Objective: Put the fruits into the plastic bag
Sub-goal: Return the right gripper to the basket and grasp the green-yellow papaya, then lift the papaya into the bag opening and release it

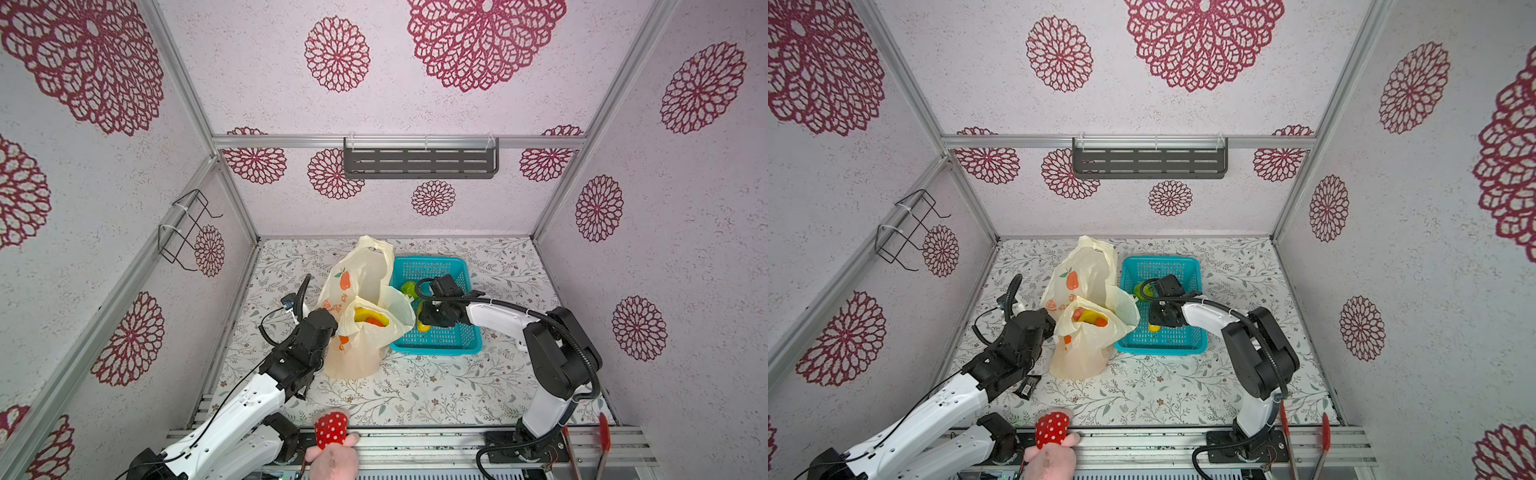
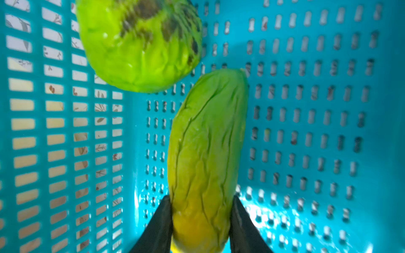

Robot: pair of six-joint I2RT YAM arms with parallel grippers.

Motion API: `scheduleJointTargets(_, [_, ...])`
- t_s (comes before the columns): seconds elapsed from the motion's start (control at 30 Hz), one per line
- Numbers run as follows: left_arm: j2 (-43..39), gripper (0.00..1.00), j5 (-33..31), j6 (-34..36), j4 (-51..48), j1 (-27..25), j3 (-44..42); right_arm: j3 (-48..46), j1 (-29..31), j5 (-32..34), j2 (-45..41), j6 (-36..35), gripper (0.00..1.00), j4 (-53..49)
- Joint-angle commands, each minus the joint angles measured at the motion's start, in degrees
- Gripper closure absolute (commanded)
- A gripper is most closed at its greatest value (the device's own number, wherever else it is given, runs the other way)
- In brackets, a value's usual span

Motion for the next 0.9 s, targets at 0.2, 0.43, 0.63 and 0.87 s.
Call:
scheduleJointTargets(0.2, [0.66,1.0,0.53,-0.52,0.81,-0.33,-0.36,-3.95,0.44,4.17,-19.38,-2.67,0.74,11.68])
scheduleJointTargets(0.43, [1.29,1.0,0.31,0.18,1.25,-0.32,-0.1,-5.85,2.99,-6.44,-26.37,-10.89,0.72,16.83])
scheduleJointTargets(0.63, [1.9,1.0,0.39,0.31,1.64,-0.33,0.15,-9.86,6.99,-11.76,-28.58,-14.34,0.72,20.25])
scheduleJointTargets(0.87, [2.37,1.0,0.57,0.7,1.76,-0.33,0.52,-8.36,11.81,-14.42,-25.02,-18.2,0.71,18.4])
